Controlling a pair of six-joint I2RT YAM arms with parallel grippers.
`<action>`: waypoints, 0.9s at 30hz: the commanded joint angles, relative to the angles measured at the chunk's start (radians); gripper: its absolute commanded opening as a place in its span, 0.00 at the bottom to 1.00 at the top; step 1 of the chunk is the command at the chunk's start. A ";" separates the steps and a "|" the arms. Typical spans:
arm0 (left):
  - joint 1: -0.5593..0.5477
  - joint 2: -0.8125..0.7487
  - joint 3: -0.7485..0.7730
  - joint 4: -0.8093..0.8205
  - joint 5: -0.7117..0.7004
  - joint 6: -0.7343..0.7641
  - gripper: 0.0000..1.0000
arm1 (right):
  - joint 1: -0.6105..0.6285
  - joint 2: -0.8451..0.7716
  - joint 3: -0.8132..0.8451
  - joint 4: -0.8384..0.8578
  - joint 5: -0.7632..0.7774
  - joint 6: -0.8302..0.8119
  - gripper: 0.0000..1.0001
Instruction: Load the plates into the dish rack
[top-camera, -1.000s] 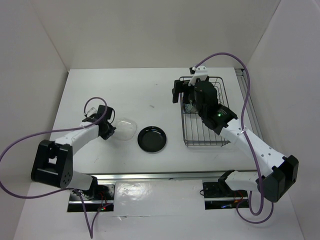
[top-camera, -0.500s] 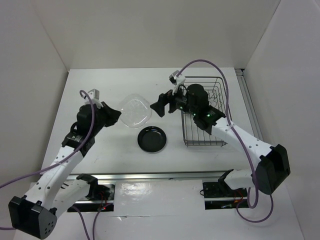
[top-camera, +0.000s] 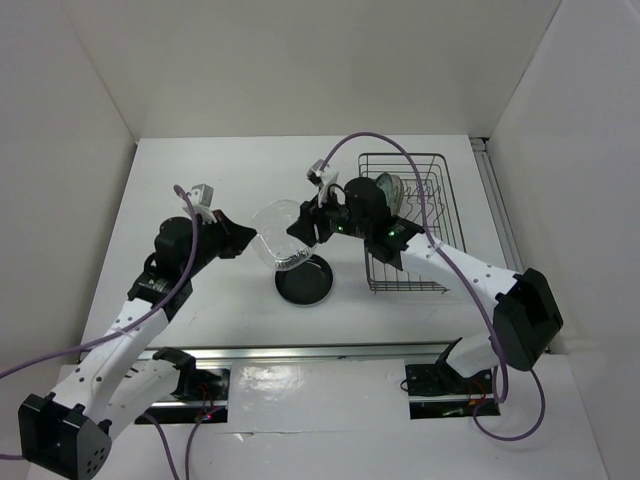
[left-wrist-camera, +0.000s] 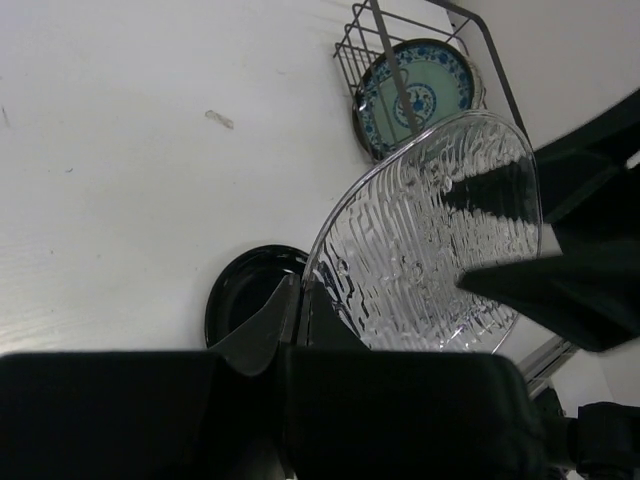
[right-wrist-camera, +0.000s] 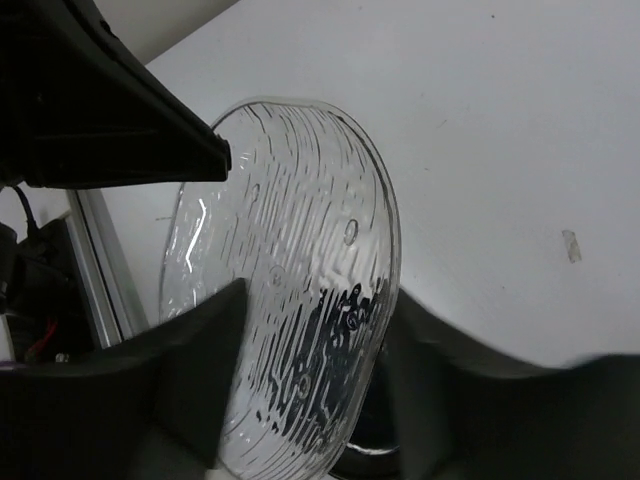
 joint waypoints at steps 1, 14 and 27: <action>-0.002 -0.034 -0.004 0.093 0.028 0.010 0.00 | 0.030 0.021 0.053 0.006 0.005 -0.010 0.52; -0.002 0.009 0.018 -0.036 -0.110 -0.037 0.94 | 0.066 -0.004 0.175 -0.157 0.429 -0.019 0.00; -0.079 0.089 0.036 -0.127 -0.154 -0.074 1.00 | -0.445 -0.079 0.283 -0.294 0.930 -0.155 0.00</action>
